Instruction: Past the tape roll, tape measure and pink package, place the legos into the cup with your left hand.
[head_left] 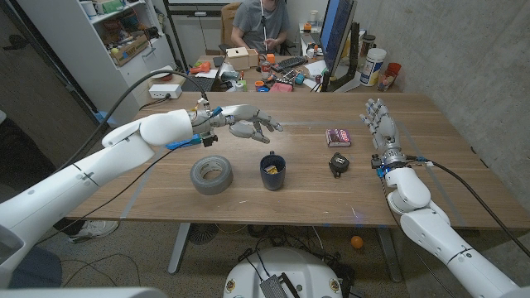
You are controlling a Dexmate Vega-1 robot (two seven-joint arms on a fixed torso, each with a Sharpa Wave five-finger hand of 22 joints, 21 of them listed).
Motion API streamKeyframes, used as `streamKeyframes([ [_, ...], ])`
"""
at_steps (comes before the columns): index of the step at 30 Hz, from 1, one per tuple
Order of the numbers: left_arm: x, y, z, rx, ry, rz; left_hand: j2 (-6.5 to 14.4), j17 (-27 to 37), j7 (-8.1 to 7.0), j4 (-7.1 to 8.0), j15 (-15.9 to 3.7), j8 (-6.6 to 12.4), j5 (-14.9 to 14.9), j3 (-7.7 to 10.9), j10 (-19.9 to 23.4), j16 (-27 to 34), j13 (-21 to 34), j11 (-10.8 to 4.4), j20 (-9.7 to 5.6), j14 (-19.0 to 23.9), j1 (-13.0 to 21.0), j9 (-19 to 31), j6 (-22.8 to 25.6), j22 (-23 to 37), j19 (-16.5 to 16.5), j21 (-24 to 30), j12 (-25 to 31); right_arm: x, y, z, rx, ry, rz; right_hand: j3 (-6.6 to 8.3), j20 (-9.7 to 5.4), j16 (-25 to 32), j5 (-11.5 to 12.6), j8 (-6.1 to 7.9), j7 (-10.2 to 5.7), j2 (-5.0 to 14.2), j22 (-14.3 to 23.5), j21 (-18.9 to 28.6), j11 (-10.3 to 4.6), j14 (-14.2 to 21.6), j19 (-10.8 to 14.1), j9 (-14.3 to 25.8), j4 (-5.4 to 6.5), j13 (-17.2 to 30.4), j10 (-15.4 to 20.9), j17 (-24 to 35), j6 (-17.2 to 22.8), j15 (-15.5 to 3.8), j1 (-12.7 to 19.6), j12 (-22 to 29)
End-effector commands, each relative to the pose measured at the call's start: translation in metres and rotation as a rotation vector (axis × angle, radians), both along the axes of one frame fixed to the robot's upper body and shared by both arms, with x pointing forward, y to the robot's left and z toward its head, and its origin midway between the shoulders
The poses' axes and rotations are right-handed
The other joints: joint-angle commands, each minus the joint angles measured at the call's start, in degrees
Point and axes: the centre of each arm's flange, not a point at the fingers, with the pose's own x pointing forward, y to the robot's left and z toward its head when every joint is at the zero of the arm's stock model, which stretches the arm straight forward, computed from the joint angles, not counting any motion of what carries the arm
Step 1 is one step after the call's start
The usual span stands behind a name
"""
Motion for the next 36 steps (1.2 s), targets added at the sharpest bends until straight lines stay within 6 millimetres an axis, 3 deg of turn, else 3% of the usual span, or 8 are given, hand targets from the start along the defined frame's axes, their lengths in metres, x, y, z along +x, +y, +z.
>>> streamKeyframes([
  [1, -0.006, 0.008, 0.015, -0.058, -0.123, 0.037, 0.0, -0.3, -0.21, 0.3, -0.82, 0.17, -0.3, -0.08, -0.8, -0.1, 0.0, -0.06, 0.67, -1.1, -1.0, 0.0, -0.9, -0.1, -1.0, -0.9, -0.5, 0.004, 0.001, 0.0, 0.003, 0.006, -0.002, -0.24, 0.26, 0.2, 0.2, 0.02, -0.05, 0.79, 0.3, 0.2, 0.2, 0.7, 0.2, 0.2, -0.11, 0.3, 0.4, 0.1, 0.4, 0.13, 0.4, 0.2],
  [16, -0.008, 0.021, 0.025, -0.17, -0.251, 0.068, 0.0, -1.7, -0.02, 0.63, -0.52, -0.3, -0.5, -1.31, -3.2, 0.1, -0.5, 0.01, 2.7, -5.0, -3.4, -0.2, -4.7, -0.1, -5.7, -4.3, -2.2, 0.007, 0.007, -0.001, 0.014, 0.01, -0.008, -0.31, 0.33, 0.1, 0.2, 0.03, -0.03, 0.78, 0.3, 0.2, 0.23, 0.6, 0.2, 0.2, -0.14, 0.3, 0.5, 0.1, 0.5, 0.07, 0.4, 0.2],
  [25, -0.008, 0.033, 0.031, -0.283, -0.338, 0.075, -0.2, -2.6, -0.4, 1.74, -0.87, -0.07, -0.8, -2.6, -4.1, 0.2, -0.9, -0.12, 2.83, -6.4, -6.6, -0.4, -5.8, -0.1, -7.3, -6.1, -3.0, 0.009, 0.011, -0.001, 0.021, 0.013, -0.022, -0.35, 0.34, 0.1, 0.3, 0.01, 0.0, 0.76, 0.3, 0.2, 0.25, 0.6, 0.2, 0.2, -0.14, 0.3, 0.4, 0.1, 0.4, 0.07, 0.4, 0.2],
  [30, -0.006, 0.038, 0.036, -0.286, -0.346, 0.066, -0.4, -3.6, -0.48, 1.82, -0.05, 0.03, -0.9, -3.29, -5.7, -0.2, -1.3, 0.33, 3.62, -8.8, -7.8, -0.5, -6.6, -0.1, -9.3, -7.9, -3.8, 0.008, 0.013, 0.0, 0.027, 0.015, -0.037, -0.38, 0.34, 0.1, 0.3, 0.01, 0.03, 0.75, 0.3, 0.2, 0.19, 0.7, 0.2, 0.2, -0.15, 0.3, 0.4, 0.1, 0.4, 0.13, 0.5, 0.2],
  [32, -0.005, 0.04, 0.038, -0.287, -0.354, 0.063, -0.5, -4.2, -0.47, 1.82, 0.51, 0.12, -1.0, -3.65, -6.9, -0.3, -1.5, -0.18, 4.03, -9.9, -8.5, -0.6, -6.9, 0.0, -10.2, -8.8, -4.4, 0.008, 0.014, -0.001, 0.03, 0.02, -0.044, -0.39, 0.38, 0.1, 0.3, 0.02, 0.07, 0.74, 0.3, 0.2, 0.19, 0.6, 0.2, 0.2, -0.15, 0.3, 0.4, 0.1, 0.4, 0.11, 0.5, 0.2],
  [36, -0.002, 0.046, 0.041, -0.328, -0.359, 0.049, -0.3, -5.7, -0.49, 1.7, 1.3, -0.57, -1.1, -4.05, -8.8, -0.3, -2.2, -0.2, 5.01, -12.1, -9.4, -0.8, -10.3, 0.0, -11.4, -10.5, -5.1, 0.005, 0.015, -0.007, 0.038, 0.031, -0.06, -0.42, 0.34, 0.1, 0.3, 0.03, -0.01, 0.71, 0.3, 0.2, 0.14, 0.6, 0.2, 0.2, -0.15, 0.3, 0.4, 0.1, 0.4, 0.05, 0.4, 0.2],
])
